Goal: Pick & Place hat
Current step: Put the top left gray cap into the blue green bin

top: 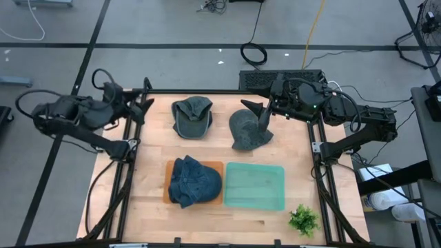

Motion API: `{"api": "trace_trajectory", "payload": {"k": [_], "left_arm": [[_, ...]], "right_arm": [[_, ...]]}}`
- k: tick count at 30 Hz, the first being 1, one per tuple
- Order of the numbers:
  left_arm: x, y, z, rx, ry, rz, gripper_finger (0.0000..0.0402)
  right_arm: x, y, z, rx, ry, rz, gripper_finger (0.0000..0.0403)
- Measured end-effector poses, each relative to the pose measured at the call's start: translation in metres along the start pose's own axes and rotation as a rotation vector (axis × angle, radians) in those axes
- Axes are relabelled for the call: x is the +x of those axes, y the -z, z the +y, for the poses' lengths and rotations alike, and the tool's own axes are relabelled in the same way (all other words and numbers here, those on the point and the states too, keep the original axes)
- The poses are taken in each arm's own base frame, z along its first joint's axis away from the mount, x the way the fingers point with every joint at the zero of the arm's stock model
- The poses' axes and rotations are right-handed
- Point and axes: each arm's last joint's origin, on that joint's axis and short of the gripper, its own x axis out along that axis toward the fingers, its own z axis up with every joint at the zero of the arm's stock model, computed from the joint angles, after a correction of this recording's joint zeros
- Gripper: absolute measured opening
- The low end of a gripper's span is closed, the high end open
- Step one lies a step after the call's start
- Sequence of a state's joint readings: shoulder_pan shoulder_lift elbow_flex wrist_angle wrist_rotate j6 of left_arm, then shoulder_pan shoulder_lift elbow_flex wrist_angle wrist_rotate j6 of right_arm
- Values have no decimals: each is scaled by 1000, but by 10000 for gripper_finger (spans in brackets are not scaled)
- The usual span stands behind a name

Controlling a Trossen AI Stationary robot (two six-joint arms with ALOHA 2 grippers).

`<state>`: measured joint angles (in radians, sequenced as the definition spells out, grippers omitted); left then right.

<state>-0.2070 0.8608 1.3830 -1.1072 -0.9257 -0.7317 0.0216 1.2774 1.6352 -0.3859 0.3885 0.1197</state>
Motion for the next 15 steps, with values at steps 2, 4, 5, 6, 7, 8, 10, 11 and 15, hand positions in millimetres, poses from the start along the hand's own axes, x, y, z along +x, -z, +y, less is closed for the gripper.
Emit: {"api": "trace_trajectory", "payload": {"k": [2,4,5,6,7,8,10,11,15], "left_arm": [[5,-1,1,30,-27,14,351],[12,-2,1,50,-56,33,351],[16,-2,1,64,-70,45,351],[20,-2,0,77,-84,56,351],[24,-2,0,89,-97,70,351],[29,-2,0,106,-109,85,351],[39,-3,0,140,-134,118,351],[43,-3,0,151,-141,136,351],[60,-3,2,135,-138,219,351]], "right_arm": [[0,0,0,0,0,0,212],[0,0,0,0,0,0,212],[0,0,0,0,0,0,212],[0,0,0,0,0,0,212],[0,0,0,0,0,0,212],[0,0,0,0,-1,0,212],[0,0,0,0,-1,0,212],[0,0,0,0,-1,0,212],[0,0,0,0,-1,0,212]]}}
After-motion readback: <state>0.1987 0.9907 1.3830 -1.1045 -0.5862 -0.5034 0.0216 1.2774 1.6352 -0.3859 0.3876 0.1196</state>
